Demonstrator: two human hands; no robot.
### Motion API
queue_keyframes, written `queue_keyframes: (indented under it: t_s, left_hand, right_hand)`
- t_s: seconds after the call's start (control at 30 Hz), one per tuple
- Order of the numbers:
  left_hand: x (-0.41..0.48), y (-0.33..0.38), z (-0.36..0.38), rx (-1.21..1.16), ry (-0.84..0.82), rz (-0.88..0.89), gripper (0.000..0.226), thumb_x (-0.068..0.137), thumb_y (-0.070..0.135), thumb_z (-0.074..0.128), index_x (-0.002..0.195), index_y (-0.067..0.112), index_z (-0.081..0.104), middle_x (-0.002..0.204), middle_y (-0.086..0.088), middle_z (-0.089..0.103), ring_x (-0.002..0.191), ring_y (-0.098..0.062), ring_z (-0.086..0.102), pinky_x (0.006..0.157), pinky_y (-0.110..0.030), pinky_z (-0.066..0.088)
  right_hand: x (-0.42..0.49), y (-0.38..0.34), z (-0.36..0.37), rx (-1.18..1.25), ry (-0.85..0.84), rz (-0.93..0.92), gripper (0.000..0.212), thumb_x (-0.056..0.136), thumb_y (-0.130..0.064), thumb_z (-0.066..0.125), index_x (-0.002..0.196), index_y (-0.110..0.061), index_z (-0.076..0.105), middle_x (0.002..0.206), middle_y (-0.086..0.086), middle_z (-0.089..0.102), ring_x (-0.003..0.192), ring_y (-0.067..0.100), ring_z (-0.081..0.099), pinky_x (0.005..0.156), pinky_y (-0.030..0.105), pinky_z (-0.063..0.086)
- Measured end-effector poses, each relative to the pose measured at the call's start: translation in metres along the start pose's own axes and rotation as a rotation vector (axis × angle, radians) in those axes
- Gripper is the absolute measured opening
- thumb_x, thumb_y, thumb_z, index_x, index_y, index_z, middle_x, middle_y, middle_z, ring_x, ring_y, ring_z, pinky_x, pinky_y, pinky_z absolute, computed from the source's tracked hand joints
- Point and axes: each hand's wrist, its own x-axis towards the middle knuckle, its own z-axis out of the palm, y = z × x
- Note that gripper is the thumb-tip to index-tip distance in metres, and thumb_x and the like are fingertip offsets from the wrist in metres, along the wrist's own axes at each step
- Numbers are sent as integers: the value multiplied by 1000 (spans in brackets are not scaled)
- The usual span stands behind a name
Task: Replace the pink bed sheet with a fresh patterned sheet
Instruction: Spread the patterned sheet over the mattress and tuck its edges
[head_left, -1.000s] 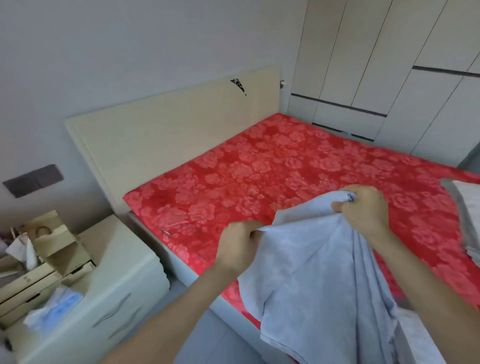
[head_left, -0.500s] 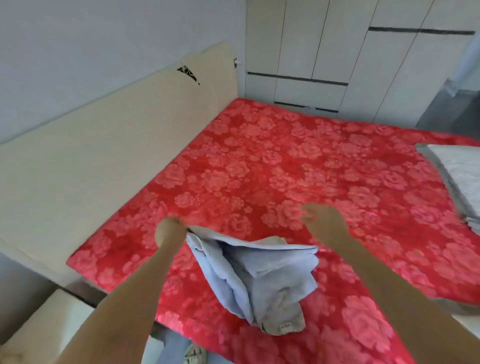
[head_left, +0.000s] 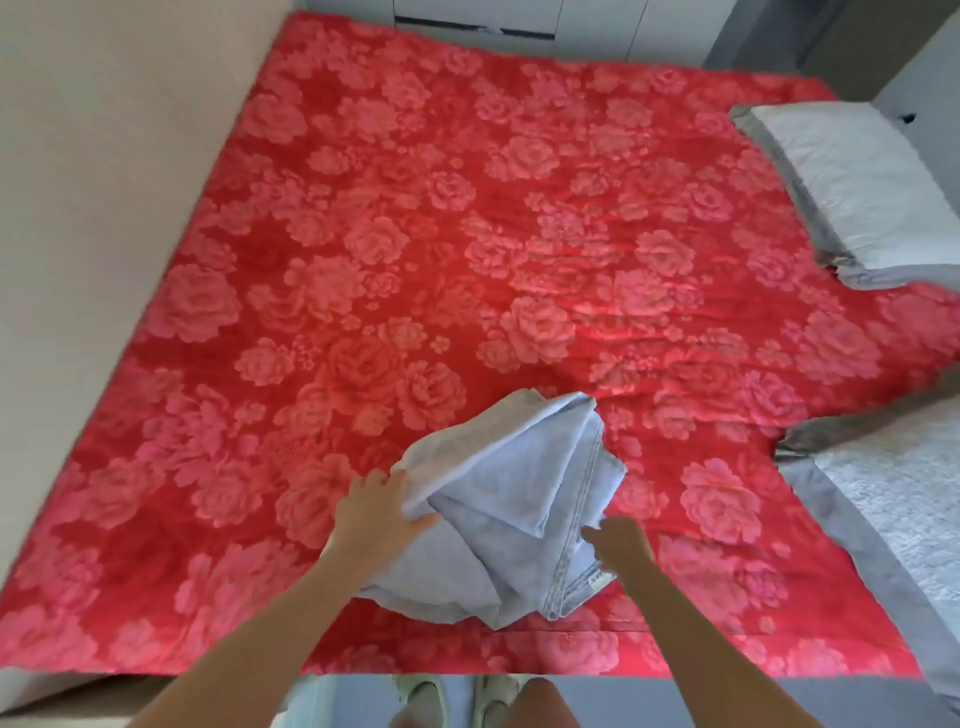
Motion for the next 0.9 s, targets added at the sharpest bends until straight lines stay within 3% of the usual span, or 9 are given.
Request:
queue_keyframes:
  t_s: [0.1, 0.13, 0.23, 0.33, 0.43, 0.53, 0.7, 0.8, 0.9]
  left_hand:
    - [8, 15, 38, 139, -86, -2, 69, 84, 53, 55, 141, 26, 24, 126, -3, 47, 111, -24, 49, 88, -35, 43]
    - [13, 16, 45, 183, -74, -9, 67, 88, 46, 53, 143, 25, 20, 126, -4, 47, 111, -23, 50, 87, -34, 43]
    - [33, 2, 53, 222, -60, -28, 41, 94, 25, 43, 133, 19, 36, 108, 0, 53, 98, -21, 58, 71, -31, 42]
    - [53, -19, 47, 106, 2, -62, 23, 90, 10, 44, 108, 12, 57, 86, -1, 62, 81, -25, 63, 61, -31, 42]
    - [74, -34, 16, -46, 225, -94, 16, 85, -1, 47, 93, 3, 61, 70, -9, 59, 65, -31, 57, 53, -31, 32]
    - [96, -36, -29, -86, 402, -86, 16, 83, -4, 49, 91, 2, 61, 74, -19, 62, 67, -39, 59, 54, -34, 31]
    - [113, -23, -128, -60, 567, -12, 10, 84, -4, 49, 86, 0, 58, 71, -22, 60, 65, -39, 55, 55, -35, 26]
    - [129, -31, -199, -33, 621, -19, 15, 87, 5, 52, 98, 2, 62, 85, -27, 64, 80, -46, 59, 62, -43, 39]
    - [131, -44, -256, -10, 613, -82, 21, 93, 21, 52, 102, 5, 62, 92, -28, 64, 88, -47, 60, 72, -46, 46]
  right_hand:
    - [18, 22, 30, 125, -36, 194, 25, 81, -22, 67, 67, -11, 50, 67, 6, 48, 64, 21, 47, 64, 33, 43]
    - [21, 25, 39, 185, -45, 230, 21, 82, -22, 68, 82, -5, 57, 75, 11, 53, 70, 24, 50, 67, 32, 40]
    - [37, 28, 68, 340, -99, 305, 67, 82, -17, 72, 133, 11, 39, 112, 23, 57, 88, 27, 54, 71, 30, 40]
    - [52, 28, 97, 402, -69, 325, 57, 73, -11, 78, 118, 13, 53, 87, 14, 58, 67, 22, 52, 56, 28, 44]
    - [50, 18, 94, 343, 78, 333, 36, 77, -15, 70, 105, 6, 62, 81, 11, 60, 74, 26, 57, 64, 32, 45]
    - [37, 0, 59, 295, 227, 189, 13, 85, -11, 58, 89, -3, 67, 76, 13, 64, 76, 31, 60, 71, 36, 50]
    - [21, -61, -38, 185, 460, -121, 15, 86, -7, 55, 81, -3, 68, 72, 17, 65, 71, 37, 57, 60, 37, 40]
    - [6, -107, -107, 144, 560, -280, 16, 84, -7, 55, 73, -9, 67, 60, 10, 59, 63, 34, 53, 53, 32, 30]
    - [-25, -126, -183, 162, 684, -360, 14, 83, -8, 59, 76, -8, 70, 65, 18, 62, 66, 34, 56, 55, 35, 32]
